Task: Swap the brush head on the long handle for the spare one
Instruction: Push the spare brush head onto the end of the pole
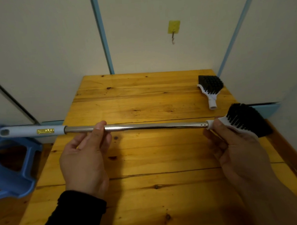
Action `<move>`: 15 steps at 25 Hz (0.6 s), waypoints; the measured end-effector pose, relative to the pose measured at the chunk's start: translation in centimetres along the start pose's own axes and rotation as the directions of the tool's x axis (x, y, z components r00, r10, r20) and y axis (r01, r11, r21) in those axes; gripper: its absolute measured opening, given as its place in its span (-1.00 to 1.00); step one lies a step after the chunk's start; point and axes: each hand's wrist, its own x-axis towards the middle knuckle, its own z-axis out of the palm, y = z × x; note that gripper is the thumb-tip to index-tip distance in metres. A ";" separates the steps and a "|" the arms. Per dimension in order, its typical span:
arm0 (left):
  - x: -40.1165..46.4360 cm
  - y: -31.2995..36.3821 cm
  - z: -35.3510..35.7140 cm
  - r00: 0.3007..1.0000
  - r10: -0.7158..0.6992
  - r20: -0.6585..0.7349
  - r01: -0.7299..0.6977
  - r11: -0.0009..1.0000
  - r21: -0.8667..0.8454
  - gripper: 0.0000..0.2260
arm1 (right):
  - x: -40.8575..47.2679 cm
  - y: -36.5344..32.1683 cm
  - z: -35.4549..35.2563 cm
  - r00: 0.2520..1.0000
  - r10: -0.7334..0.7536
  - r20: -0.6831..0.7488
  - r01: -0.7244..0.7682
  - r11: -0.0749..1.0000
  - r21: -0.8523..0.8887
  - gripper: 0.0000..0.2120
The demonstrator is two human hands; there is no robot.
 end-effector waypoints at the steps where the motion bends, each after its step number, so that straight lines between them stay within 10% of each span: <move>1: 0.3 -0.2 -0.2 0.999 -0.036 -0.020 0.036 0.999 0.012 -0.43 | 0.0 -0.1 0.0 1.000 0.002 -0.006 -0.002 1.000 -0.015 -0.83; 10: 0.6 0.3 -0.5 0.992 -0.113 0.060 0.091 0.953 0.288 -0.72 | 0.3 -0.3 -0.4 0.993 0.071 -0.095 -0.070 0.997 0.009 -0.77; 15: 0.8 0.7 -1.1 0.979 -0.026 0.201 -0.127 0.697 0.706 -0.76 | 0.1 -0.4 -0.3 0.988 0.078 -0.133 -0.080 0.997 -0.006 -0.84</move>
